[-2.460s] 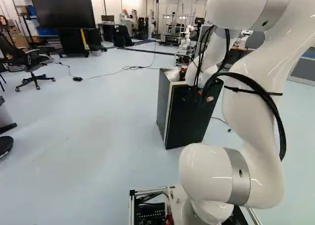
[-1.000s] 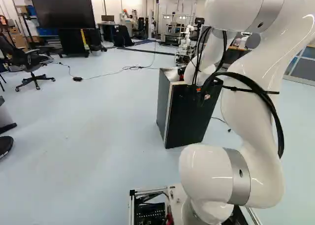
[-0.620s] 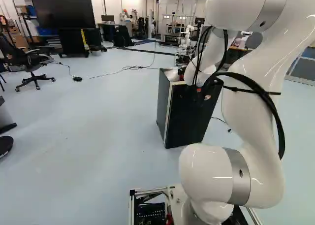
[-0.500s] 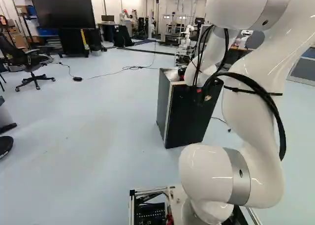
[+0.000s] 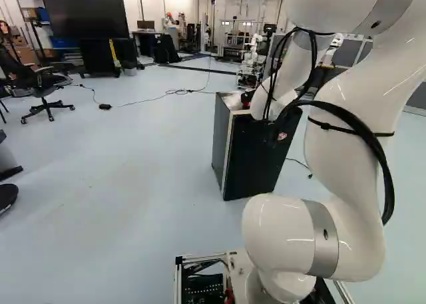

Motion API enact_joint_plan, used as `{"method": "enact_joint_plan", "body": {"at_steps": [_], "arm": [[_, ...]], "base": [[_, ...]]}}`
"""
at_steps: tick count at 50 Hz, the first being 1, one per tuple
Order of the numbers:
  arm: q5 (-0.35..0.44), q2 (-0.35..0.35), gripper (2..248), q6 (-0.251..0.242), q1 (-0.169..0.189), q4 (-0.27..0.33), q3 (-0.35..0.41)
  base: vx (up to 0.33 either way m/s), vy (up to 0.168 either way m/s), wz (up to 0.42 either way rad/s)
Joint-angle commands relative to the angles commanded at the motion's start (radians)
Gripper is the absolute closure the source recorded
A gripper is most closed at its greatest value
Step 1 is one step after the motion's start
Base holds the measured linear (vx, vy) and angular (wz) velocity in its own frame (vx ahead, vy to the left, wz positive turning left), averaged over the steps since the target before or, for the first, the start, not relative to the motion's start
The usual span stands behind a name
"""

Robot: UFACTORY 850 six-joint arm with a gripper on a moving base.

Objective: Grab a drink from the fridge

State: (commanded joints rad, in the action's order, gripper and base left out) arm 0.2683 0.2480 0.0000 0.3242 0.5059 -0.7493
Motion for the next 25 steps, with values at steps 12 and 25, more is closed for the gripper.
{"method": "enact_joint_plan", "body": {"at_steps": [12,25], "arm": [[0.093,-0.027,3,0.0,0.0,-0.023,0.032],[0.199,-0.03,3,0.0,-0.001,-0.059,0.035]], "base": [[0.0,0.0,0.0],[0.0,0.0,0.0]]}}
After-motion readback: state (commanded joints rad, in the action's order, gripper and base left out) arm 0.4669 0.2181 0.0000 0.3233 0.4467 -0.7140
